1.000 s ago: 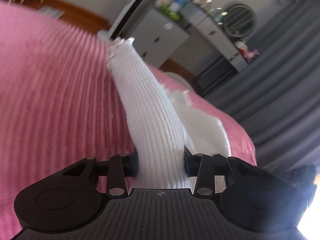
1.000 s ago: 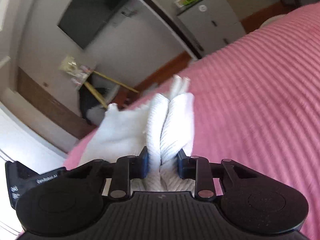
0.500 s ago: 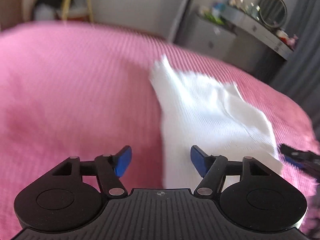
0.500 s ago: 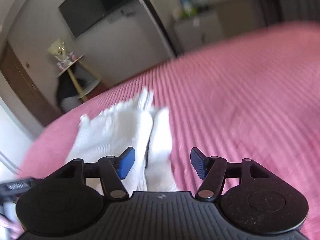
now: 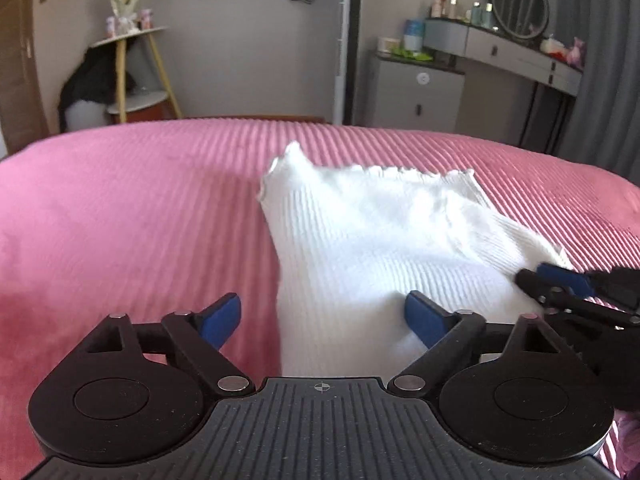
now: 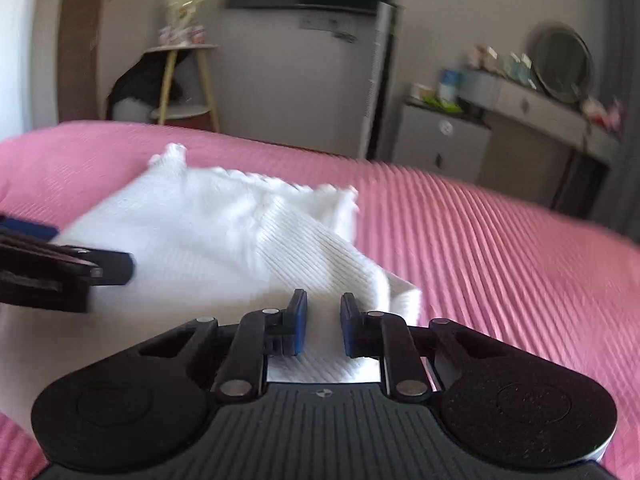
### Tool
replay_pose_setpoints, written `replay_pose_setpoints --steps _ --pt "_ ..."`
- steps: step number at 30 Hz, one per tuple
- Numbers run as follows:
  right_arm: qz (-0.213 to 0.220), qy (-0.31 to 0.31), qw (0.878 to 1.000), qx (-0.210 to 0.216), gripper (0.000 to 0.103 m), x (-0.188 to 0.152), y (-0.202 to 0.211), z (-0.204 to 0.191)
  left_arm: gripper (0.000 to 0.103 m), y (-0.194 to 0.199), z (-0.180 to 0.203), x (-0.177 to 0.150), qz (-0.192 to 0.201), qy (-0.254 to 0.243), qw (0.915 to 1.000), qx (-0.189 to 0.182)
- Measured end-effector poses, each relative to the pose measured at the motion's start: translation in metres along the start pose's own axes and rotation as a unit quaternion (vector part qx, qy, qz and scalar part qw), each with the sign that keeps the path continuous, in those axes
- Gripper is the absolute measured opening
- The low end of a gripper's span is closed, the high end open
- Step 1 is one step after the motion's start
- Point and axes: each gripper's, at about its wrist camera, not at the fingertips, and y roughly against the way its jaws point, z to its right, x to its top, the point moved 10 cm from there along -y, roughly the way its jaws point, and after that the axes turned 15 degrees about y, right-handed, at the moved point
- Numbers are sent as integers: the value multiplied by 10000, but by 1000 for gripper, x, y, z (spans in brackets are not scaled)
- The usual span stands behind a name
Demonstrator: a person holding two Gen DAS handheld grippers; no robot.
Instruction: Fold small clothes
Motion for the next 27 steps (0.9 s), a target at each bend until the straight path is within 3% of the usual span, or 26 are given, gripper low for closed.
replay_pose_setpoints --steps 5,8,13,15,18,22,23,25,27 --pt "215 -379 9990 107 16 -8 -24 14 101 -22 -2 -10 267 -39 9996 -119" --pt "197 -388 9988 245 16 -8 -25 20 101 -15 -9 -8 75 314 9993 -212" --pt "244 -882 9958 18 19 4 29 28 99 40 -11 -13 84 193 9997 -110" --pt "406 -1026 9934 303 19 2 50 19 99 61 -12 -25 82 46 10000 -18" --pt "299 -587 9968 454 19 -5 65 -3 100 77 -17 -48 93 -52 9999 102" --pt "-208 -226 9995 124 20 -26 51 -9 100 66 -28 -65 -304 54 9986 441" --pt "-216 -251 9994 73 30 -31 48 -6 100 65 -31 -66 -360 33 9977 571" --pt "-276 -556 9981 21 33 -37 48 5 99 72 -32 -65 -390 120 9970 650" --pt "-624 -699 9943 -507 32 -43 55 22 99 82 -31 -63 -397 270 9970 612"
